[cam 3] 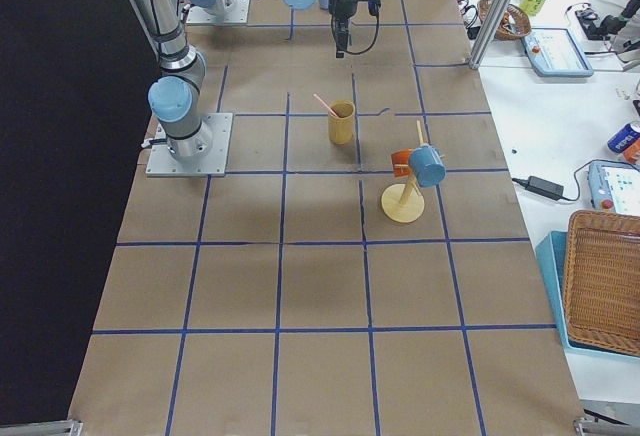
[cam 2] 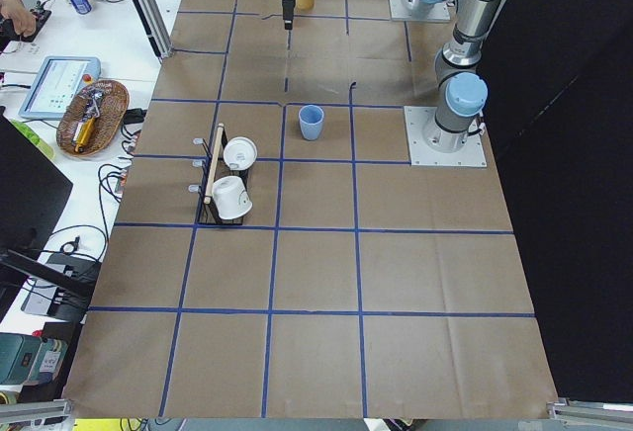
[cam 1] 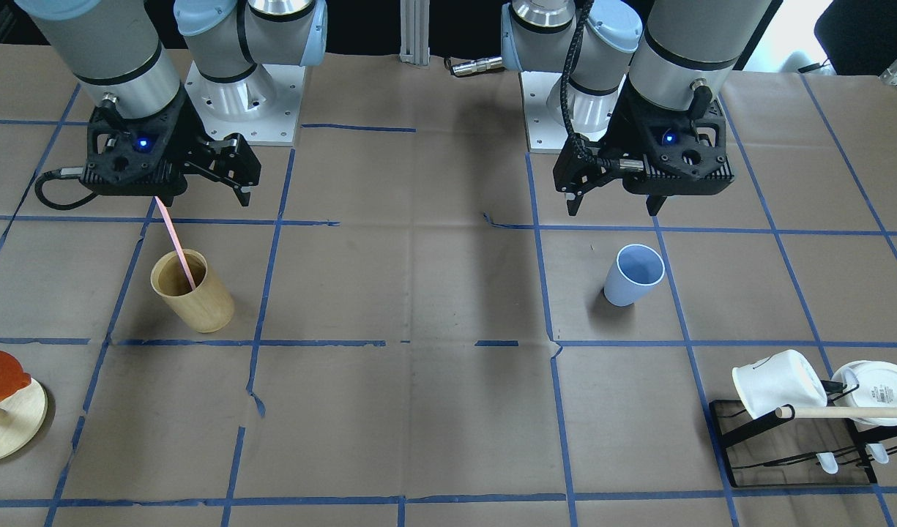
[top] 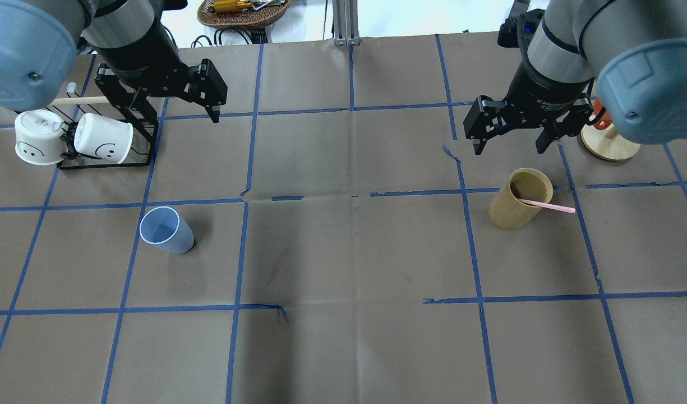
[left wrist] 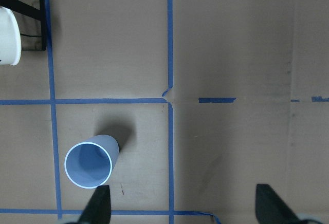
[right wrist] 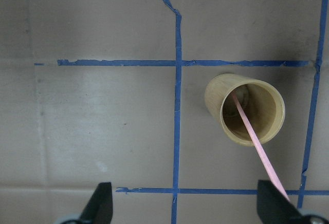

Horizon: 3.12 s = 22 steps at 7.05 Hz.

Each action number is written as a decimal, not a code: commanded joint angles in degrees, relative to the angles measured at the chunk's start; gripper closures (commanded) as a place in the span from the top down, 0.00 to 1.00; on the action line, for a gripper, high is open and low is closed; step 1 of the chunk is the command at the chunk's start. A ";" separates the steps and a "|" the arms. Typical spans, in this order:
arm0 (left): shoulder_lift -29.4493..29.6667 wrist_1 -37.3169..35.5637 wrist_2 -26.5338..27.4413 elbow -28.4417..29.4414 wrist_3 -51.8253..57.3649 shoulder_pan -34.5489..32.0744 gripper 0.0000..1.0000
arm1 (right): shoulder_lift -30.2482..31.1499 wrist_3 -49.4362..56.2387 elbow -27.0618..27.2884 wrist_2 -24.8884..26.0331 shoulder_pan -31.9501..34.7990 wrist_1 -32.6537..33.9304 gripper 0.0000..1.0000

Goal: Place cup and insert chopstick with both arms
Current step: 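Move the right gripper over the tan cup toward the pink chopstick, then lower the right gripper and close it on the pink chopstick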

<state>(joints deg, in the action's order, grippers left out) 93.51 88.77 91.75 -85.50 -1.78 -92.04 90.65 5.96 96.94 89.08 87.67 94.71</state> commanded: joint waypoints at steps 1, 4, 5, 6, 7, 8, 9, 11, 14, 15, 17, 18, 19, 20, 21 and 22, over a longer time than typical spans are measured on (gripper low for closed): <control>0.01 -0.09 -0.16 -0.02 0.89 1.15 1.00 | -0.12 8.84 1.58 0.48 -3.54 3.17 0.99; -0.08 -0.18 -0.16 -0.20 0.99 1.60 1.00 | 0.84 26.85 12.54 -0.04 -16.54 17.27 0.99; -0.17 -0.09 -0.16 -0.20 0.90 1.60 1.00 | 3.11 27.08 17.01 -0.39 -17.35 19.17 0.99; -0.08 -0.18 -0.08 -0.11 0.90 1.51 1.00 | 7.22 26.21 20.62 -0.57 -17.27 22.41 0.99; -0.08 -0.09 -0.16 0.06 0.81 1.51 1.00 | 9.09 22.38 20.83 -0.74 -16.83 22.10 0.99; -0.17 -0.09 -0.16 0.15 0.81 1.51 1.00 | 9.54 21.56 20.66 -2.75 -15.61 22.27 0.99; 0.00 -0.09 -0.16 0.41 0.64 1.51 1.00 | 9.02 22.59 21.71 -4.33 -14.73 22.71 0.99; -0.17 0.09 0.18 0.68 0.64 1.51 1.00 | 8.59 27.94 22.94 -5.93 -14.63 23.50 0.98; -0.08 0.18 0.10 0.68 0.64 1.42 1.00 | 8.85 29.90 27.42 -7.85 -14.72 28.68 0.98; -0.08 0.26 0.10 0.68 0.64 1.25 1.00 | 8.76 29.98 27.52 -8.30 -14.72 29.47 0.97; -0.08 0.26 0.10 0.59 0.64 1.16 1.00 | 8.93 31.56 28.83 -8.04 -14.89 29.83 0.97; -0.17 0.26 0.19 0.59 0.64 1.07 1.00 | 9.02 31.74 28.92 -7.26 -15.07 29.65 0.97; -0.17 0.26 0.19 0.59 0.64 1.07 1.00 | 9.45 31.92 29.18 -7.16 -15.16 29.57 0.97; -0.17 0.26 0.19 0.51 0.64 1.07 1.00 | 9.46 31.83 30.06 -6.99 -15.16 29.65 0.96; -0.17 0.26 0.27 0.42 0.64 1.07 1.00 | 9.46 31.83 30.33 -5.51 -15.16 29.13 0.89; -0.26 0.26 0.27 0.42 0.64 1.07 1.00 | 9.46 31.74 30.33 -3.40 -15.25 28.86 0.74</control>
<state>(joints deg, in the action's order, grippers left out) 93.31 89.03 91.99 -85.04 -1.14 -90.96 100.07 37.77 127.06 83.55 72.49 123.94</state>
